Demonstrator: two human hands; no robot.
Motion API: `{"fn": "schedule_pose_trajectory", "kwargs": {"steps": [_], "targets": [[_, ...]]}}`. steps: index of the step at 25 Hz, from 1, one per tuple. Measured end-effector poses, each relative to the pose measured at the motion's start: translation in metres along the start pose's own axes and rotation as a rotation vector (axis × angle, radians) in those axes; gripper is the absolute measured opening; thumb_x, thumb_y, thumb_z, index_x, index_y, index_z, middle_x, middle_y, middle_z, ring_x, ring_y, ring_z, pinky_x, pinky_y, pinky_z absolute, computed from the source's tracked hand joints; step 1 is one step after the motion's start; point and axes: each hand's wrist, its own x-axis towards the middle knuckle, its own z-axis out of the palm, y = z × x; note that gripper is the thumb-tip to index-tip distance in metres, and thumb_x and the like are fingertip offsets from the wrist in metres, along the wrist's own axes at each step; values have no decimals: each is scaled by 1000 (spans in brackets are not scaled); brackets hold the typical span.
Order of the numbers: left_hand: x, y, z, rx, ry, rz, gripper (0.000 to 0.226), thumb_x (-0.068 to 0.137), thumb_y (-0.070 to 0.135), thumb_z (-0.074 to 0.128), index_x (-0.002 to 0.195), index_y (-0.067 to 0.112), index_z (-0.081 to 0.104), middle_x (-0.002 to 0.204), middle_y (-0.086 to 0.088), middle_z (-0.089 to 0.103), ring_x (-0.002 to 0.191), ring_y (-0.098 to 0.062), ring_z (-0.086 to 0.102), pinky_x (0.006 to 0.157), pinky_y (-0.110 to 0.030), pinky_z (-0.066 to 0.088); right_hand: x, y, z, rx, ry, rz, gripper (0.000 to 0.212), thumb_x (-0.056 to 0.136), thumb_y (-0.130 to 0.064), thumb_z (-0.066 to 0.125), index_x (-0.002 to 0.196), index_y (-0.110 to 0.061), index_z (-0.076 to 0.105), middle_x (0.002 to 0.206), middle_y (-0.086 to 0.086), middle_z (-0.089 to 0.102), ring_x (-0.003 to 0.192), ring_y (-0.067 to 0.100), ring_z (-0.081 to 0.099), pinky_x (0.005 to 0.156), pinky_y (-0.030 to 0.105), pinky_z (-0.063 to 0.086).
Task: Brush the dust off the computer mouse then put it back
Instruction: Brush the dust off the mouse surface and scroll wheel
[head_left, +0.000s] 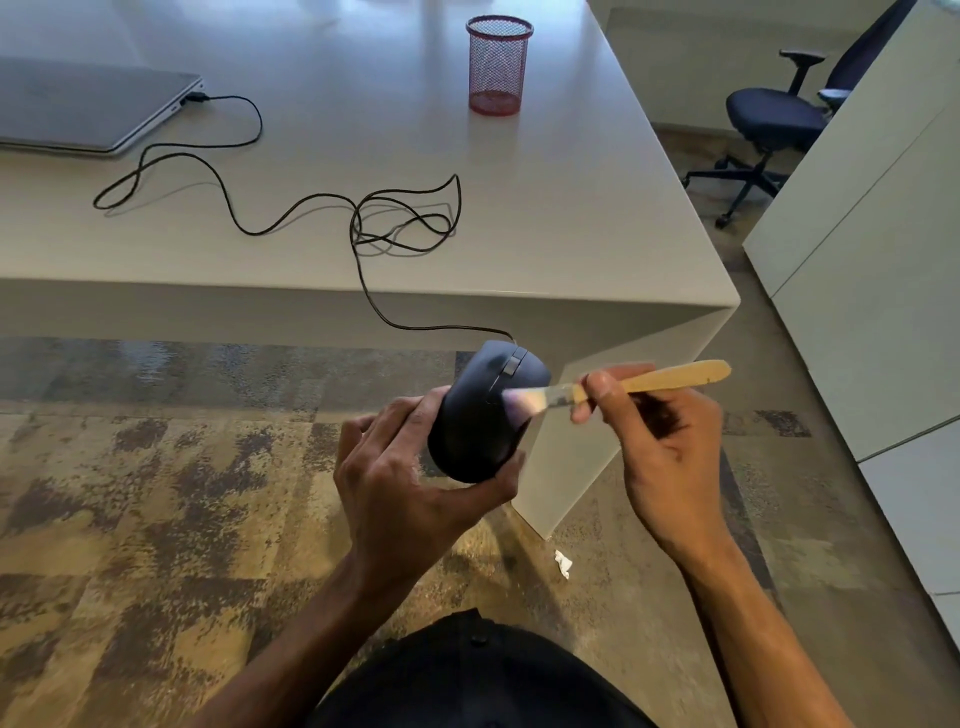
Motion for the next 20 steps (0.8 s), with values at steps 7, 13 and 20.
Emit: {"fn": "schedule_pose_trajectory", "kwargs": {"steps": [7, 13, 20], "targets": [[0, 3, 3, 5, 20, -5, 70, 69, 63, 66, 104, 2, 65, 95, -7, 68, 90, 5, 38, 74, -21, 33, 6, 1, -10, -8, 93, -52, 21, 99, -26, 58, 82, -23, 70, 83, -12, 72, 83, 10, 70, 79, 20, 53], [-4, 5, 3, 25, 49, 30, 71, 69, 64, 65, 104, 2, 65, 94, -7, 67, 92, 5, 35, 72, -23, 36, -1, -6, -2, -94, 106, -80, 20, 97, -26, 59, 80, -25, 70, 83, -14, 71, 84, 9, 69, 79, 21, 54], [-7, 7, 4, 32, 57, 64, 71, 71, 66, 64, 103, 3, 65, 94, -6, 68, 93, 5, 37, 77, -20, 34, -3, -13, 10, -215, 260, -67, 9, 94, -33, 57, 95, -28, 65, 73, -22, 66, 76, -3, 68, 71, 6, 49]]}}
